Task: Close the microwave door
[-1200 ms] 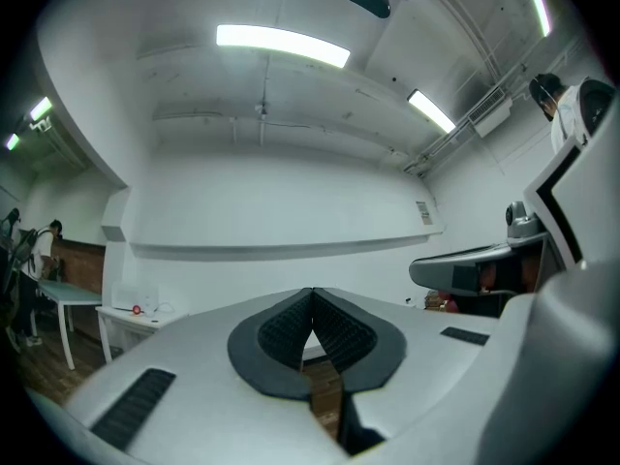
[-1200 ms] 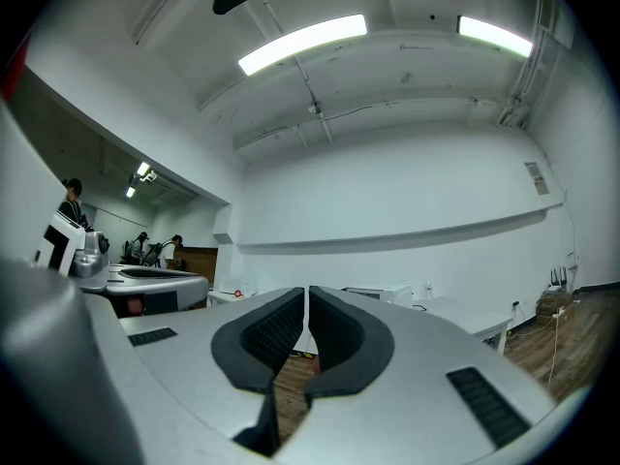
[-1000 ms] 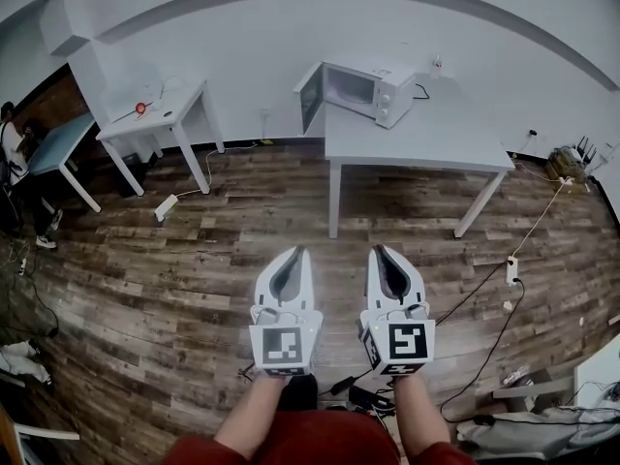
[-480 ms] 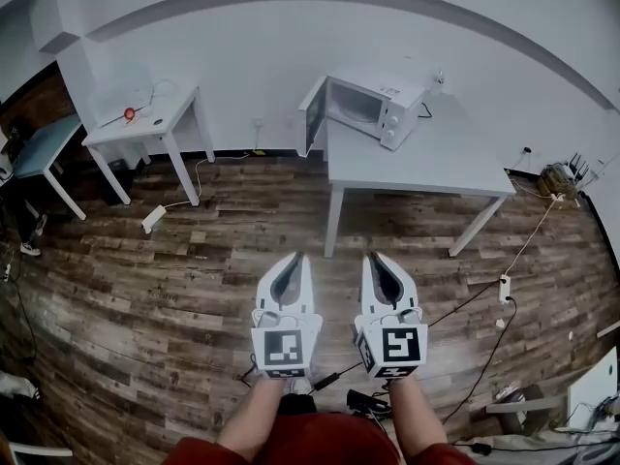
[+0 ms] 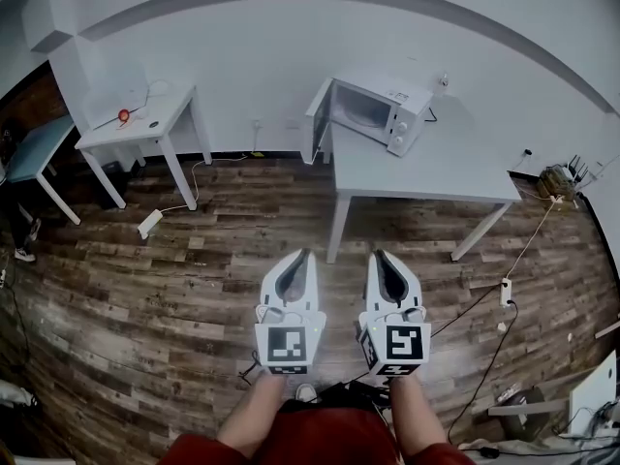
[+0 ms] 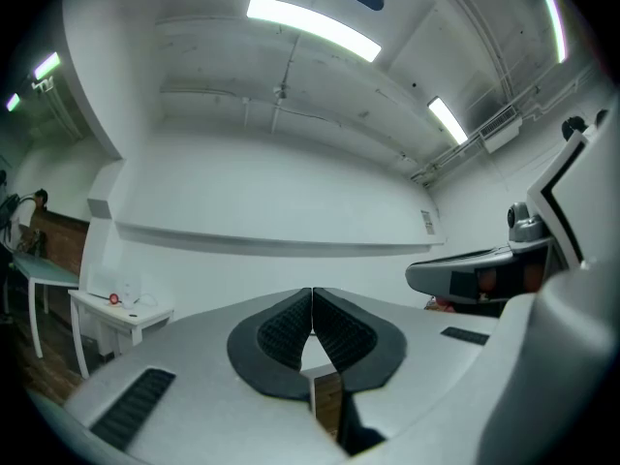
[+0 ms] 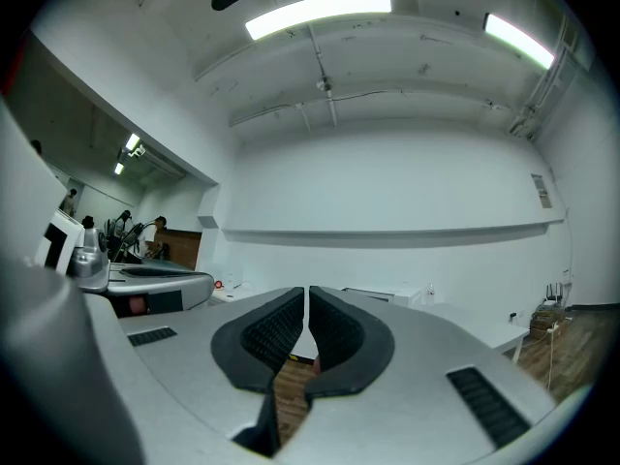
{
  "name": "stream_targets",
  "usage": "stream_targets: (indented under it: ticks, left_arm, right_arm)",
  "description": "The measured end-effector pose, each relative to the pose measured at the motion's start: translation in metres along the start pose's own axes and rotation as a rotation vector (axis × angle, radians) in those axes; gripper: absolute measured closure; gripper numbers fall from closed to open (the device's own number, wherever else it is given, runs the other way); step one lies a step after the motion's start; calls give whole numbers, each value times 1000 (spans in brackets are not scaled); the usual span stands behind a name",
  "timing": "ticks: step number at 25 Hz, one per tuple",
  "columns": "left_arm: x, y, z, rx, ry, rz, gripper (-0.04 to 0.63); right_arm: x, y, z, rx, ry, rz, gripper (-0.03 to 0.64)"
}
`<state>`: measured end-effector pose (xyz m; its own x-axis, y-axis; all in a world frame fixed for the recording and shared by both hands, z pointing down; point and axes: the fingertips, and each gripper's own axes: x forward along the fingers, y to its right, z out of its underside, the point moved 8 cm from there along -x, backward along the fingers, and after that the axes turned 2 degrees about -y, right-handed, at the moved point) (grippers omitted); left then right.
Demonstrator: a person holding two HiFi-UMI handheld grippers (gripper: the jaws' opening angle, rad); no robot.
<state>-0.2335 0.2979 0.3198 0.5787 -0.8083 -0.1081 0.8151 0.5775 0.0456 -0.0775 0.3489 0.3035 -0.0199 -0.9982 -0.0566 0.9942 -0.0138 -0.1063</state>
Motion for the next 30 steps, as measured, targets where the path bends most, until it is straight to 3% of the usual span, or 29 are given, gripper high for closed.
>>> stream_targets:
  ticks: [14, 30]
  left_arm:
    - [63, -21, 18, 15, 0, 16, 568]
    - [209, -22, 25, 30, -15, 23, 568]
  right_arm:
    - [62, 21, 22, 22, 6, 12, 580]
    - [181, 107, 34, 46, -4, 1, 580]
